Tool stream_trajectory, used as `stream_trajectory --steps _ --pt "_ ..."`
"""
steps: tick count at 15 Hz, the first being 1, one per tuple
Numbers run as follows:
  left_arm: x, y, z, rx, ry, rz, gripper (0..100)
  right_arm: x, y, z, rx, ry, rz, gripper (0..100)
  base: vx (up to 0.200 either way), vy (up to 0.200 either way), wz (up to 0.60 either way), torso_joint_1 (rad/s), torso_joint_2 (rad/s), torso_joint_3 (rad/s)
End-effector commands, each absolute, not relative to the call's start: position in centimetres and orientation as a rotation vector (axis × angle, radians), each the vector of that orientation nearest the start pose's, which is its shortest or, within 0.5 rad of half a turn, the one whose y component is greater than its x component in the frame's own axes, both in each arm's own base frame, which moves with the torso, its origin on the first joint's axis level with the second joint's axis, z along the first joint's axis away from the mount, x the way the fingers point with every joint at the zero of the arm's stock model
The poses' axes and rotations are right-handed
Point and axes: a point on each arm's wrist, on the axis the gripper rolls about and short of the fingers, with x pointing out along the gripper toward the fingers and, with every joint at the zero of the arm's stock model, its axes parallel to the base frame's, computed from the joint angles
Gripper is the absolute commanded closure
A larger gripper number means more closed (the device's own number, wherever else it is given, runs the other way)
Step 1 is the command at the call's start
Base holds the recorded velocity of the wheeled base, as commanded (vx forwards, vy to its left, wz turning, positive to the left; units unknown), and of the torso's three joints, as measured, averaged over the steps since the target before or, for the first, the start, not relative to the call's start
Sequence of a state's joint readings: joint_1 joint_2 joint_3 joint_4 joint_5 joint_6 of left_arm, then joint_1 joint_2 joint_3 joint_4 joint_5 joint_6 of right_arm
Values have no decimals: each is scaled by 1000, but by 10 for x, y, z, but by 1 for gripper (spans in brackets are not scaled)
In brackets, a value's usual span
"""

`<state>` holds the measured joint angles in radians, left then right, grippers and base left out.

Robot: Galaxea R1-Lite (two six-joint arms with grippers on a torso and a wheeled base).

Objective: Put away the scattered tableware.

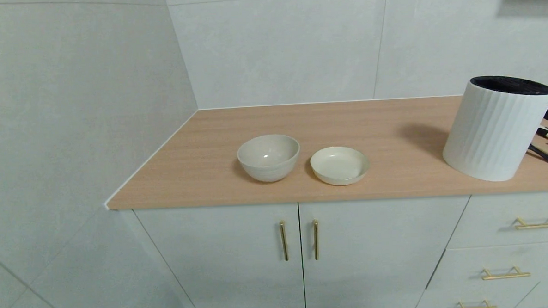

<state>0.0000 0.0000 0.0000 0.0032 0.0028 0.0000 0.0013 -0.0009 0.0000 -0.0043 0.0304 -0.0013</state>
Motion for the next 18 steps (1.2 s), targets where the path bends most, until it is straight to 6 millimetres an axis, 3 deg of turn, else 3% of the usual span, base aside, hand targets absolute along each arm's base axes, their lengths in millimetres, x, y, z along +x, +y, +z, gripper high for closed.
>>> stream_trajectory --steps 1,18 --pt "-23 0 75 0 5 3 0 -23 1 76 -2 -5 32 0 0 0 0 -212 491 290" --pt "-23 0 75 -2 5 3 0 -23 1 76 -2 -5 32 0 0 0 0 -148 450 295"
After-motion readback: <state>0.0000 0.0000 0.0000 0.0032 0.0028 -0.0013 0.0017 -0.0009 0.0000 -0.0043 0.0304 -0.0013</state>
